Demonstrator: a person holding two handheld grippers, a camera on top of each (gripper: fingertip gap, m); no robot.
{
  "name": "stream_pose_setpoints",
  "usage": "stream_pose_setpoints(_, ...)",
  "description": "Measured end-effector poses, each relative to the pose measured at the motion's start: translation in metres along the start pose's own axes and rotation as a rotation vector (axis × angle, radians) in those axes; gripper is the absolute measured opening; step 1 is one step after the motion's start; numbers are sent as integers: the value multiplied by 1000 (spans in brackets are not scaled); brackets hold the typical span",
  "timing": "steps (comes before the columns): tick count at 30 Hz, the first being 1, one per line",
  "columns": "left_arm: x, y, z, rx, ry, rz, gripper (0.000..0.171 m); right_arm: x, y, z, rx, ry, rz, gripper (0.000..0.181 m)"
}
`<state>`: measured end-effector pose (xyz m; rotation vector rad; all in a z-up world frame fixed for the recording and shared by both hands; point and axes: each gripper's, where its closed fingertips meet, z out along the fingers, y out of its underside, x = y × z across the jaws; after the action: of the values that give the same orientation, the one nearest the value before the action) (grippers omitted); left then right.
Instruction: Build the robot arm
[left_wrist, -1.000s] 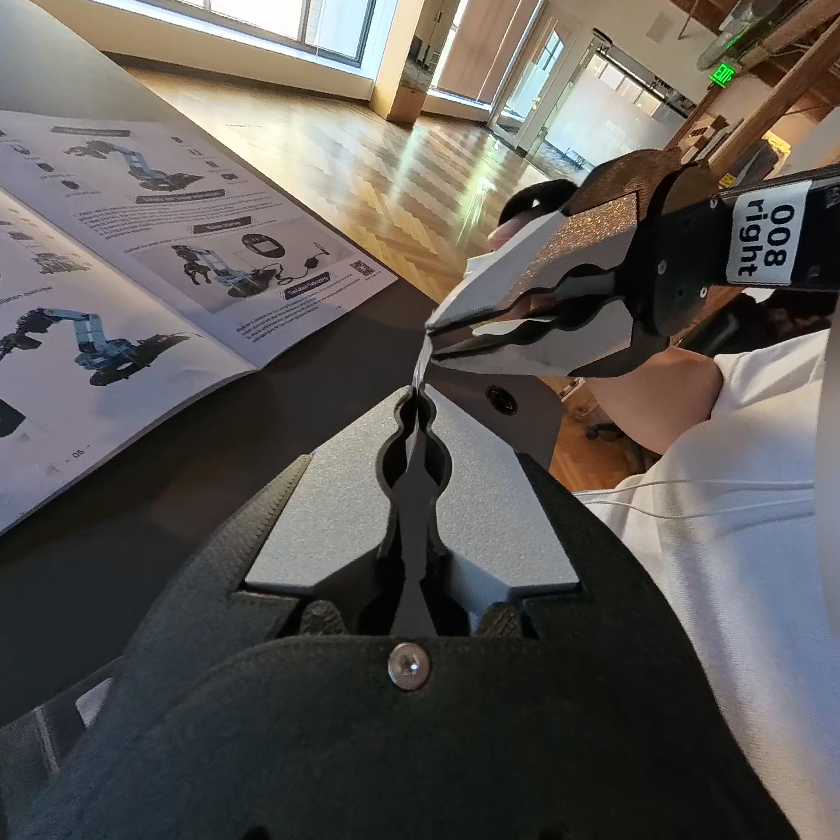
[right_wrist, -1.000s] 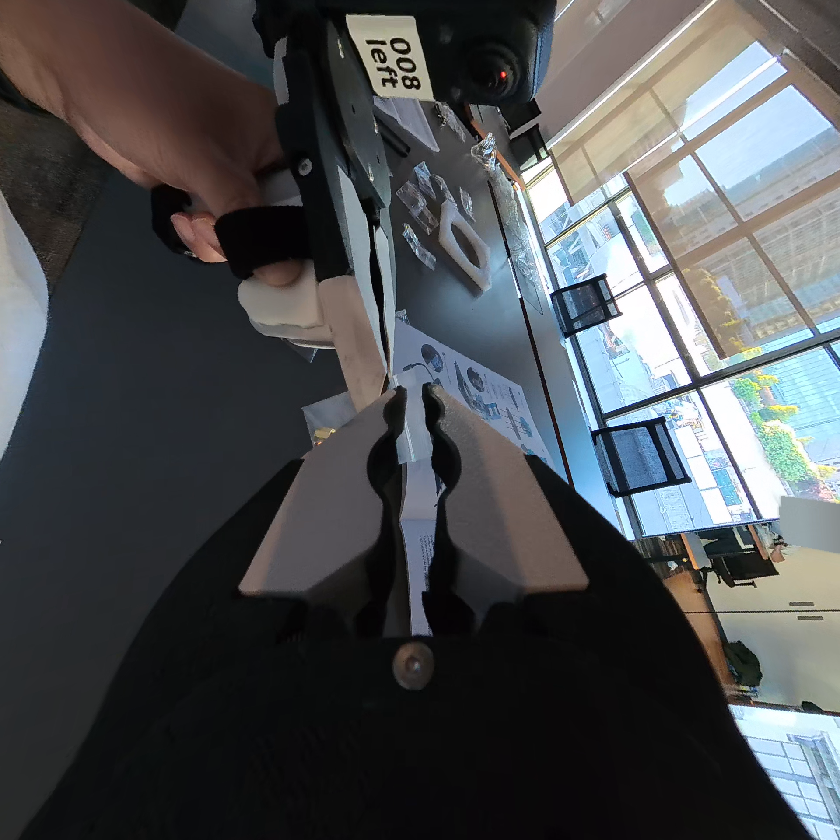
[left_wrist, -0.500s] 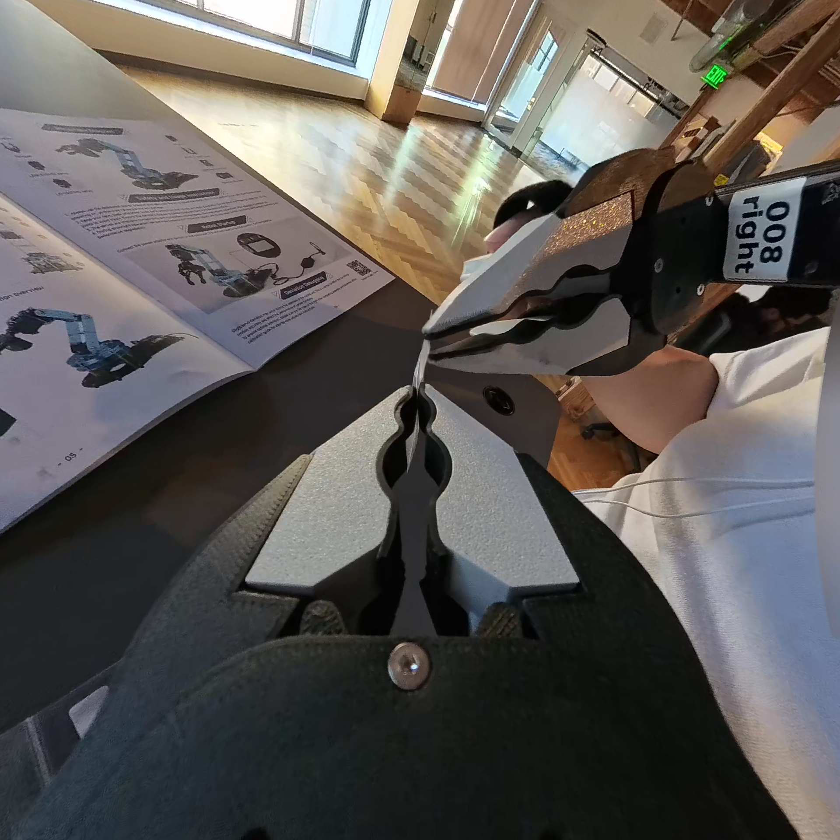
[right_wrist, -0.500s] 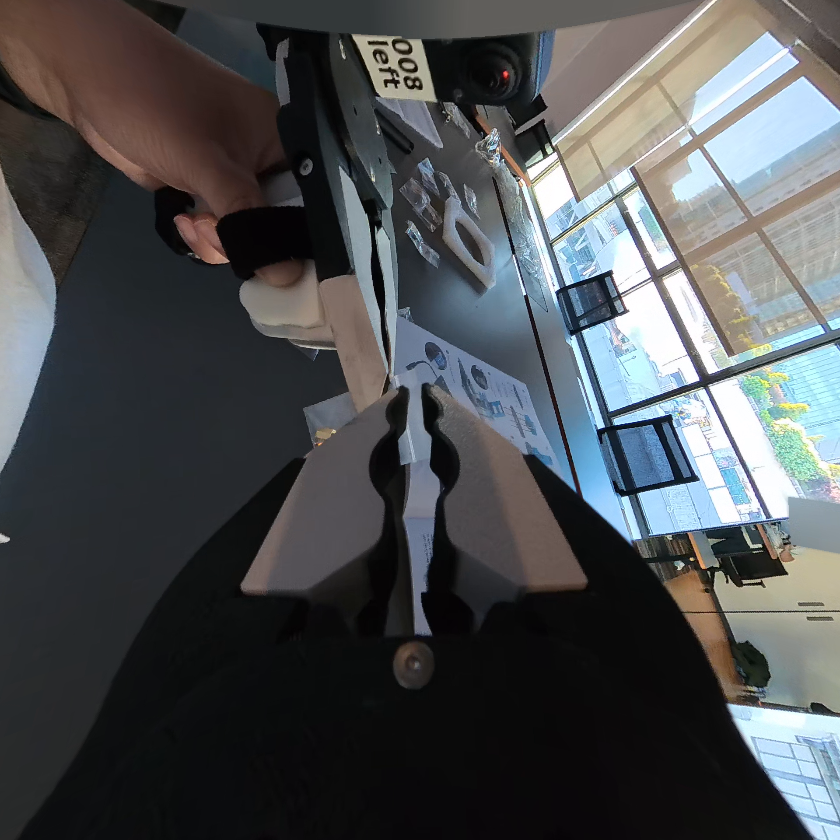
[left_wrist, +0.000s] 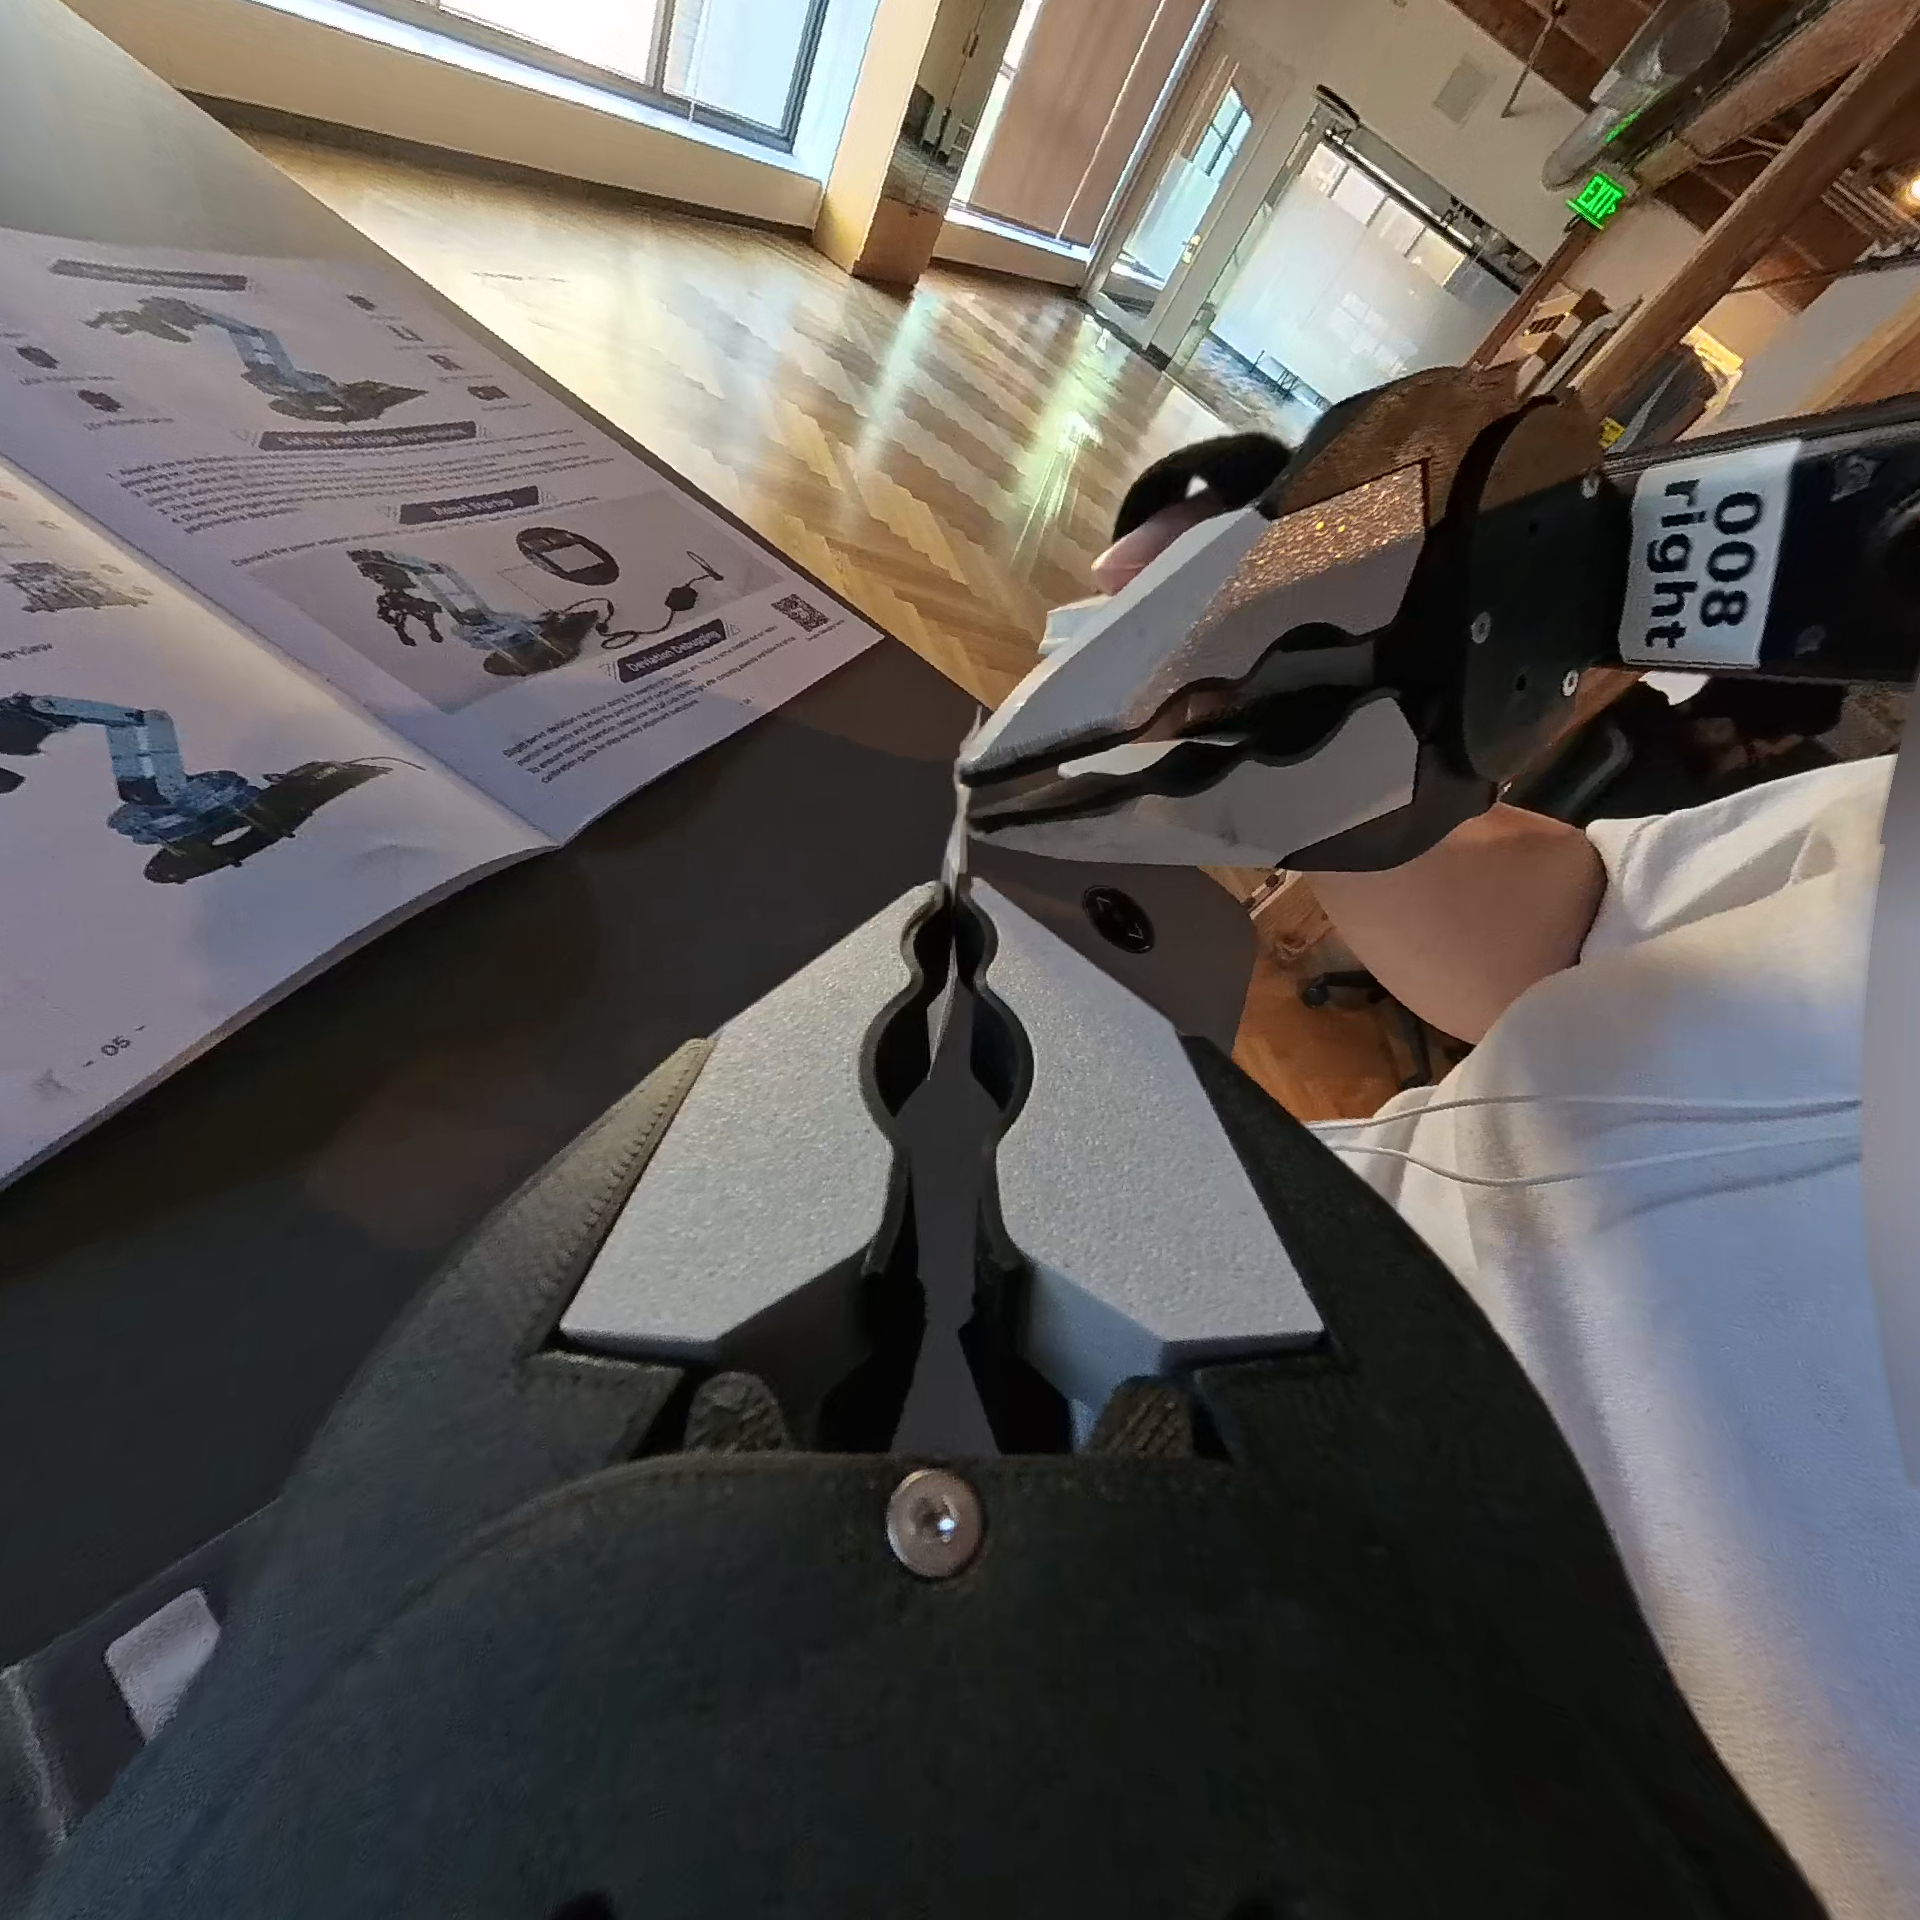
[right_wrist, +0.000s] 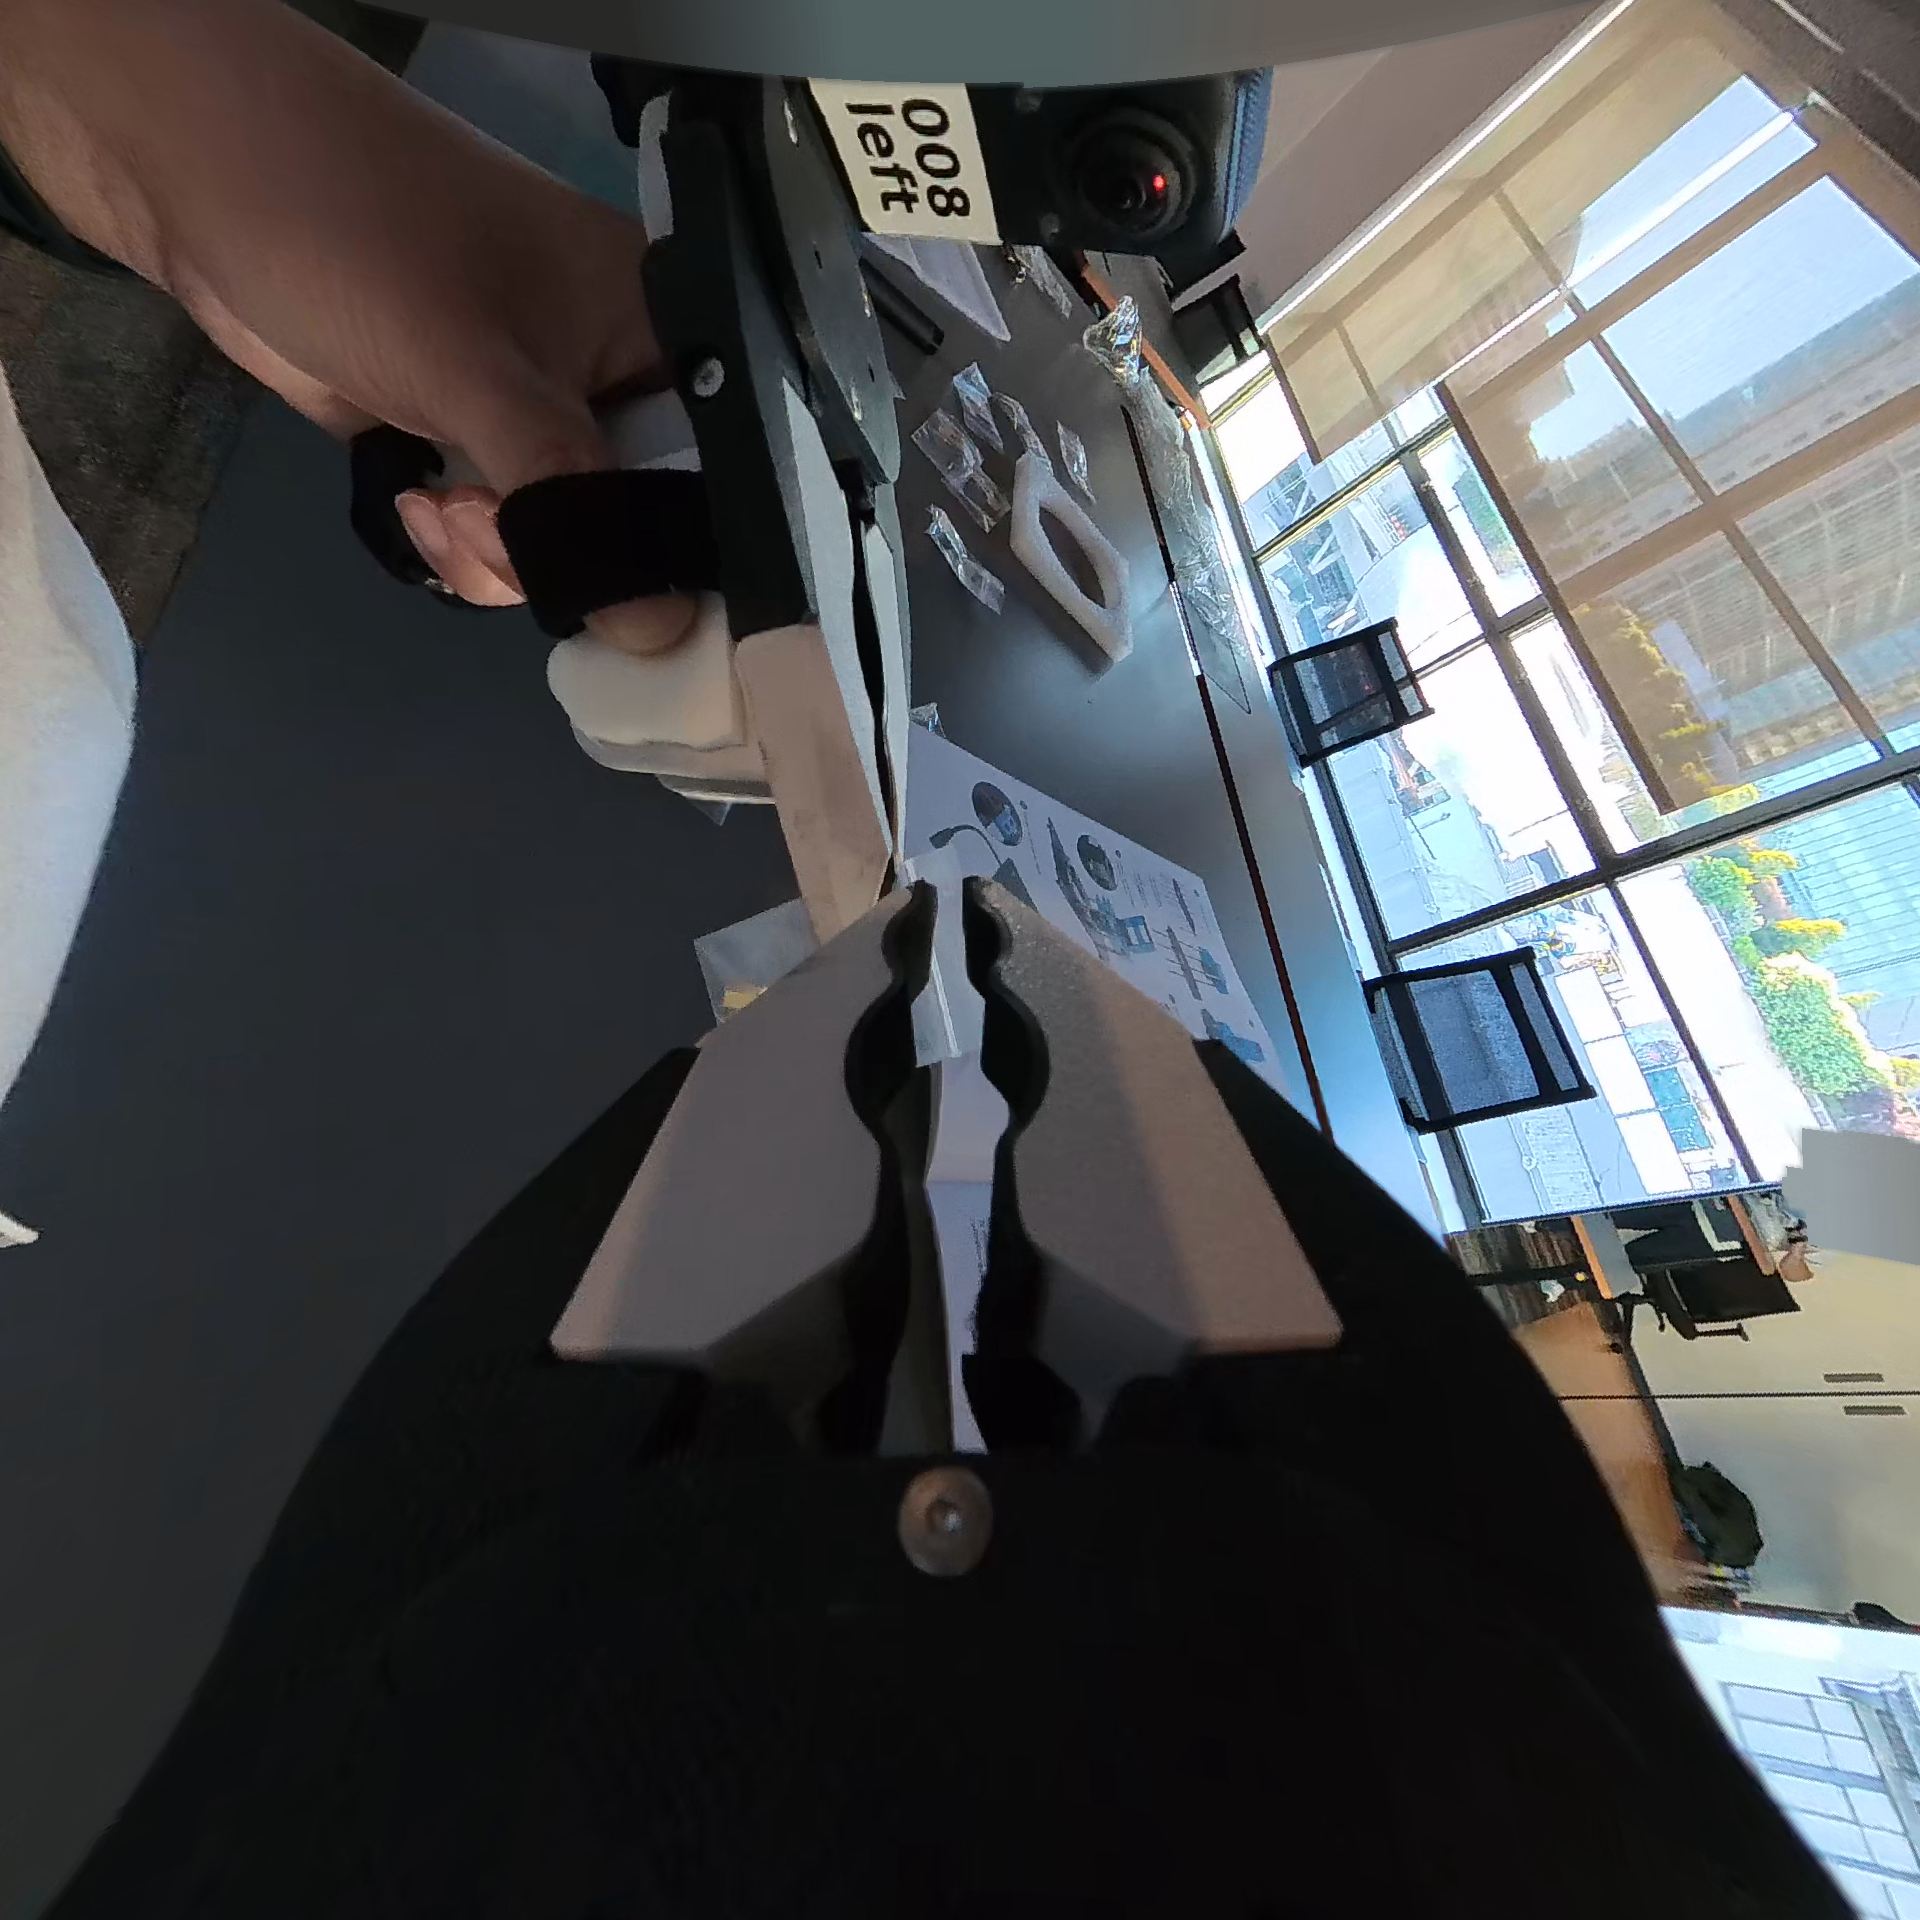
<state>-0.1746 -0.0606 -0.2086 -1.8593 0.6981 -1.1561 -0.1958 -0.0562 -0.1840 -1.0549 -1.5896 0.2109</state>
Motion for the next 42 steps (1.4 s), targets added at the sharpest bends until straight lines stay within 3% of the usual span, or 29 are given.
stream_pose_setpoints(6,6,-3,0,23,52,-54,0,-1,0,2,0,17,8,4)
stream_pose_setpoints(12,4,0,1,2,21,-6,0,-2,3,1,-10,-27,72,5)
stream_pose_setpoints(19,2,11,6,-82,-106,220,0,-9,7,-2,-17,-192,316,5)
stream_pose_setpoints(26,2,10,7,-77,-107,220,0,-8,6,-9,4,-268,482,4)
stream_pose_setpoints(42,3,26,14,-185,-132,345,0,-23,23,-16,-109,-404,410,0)
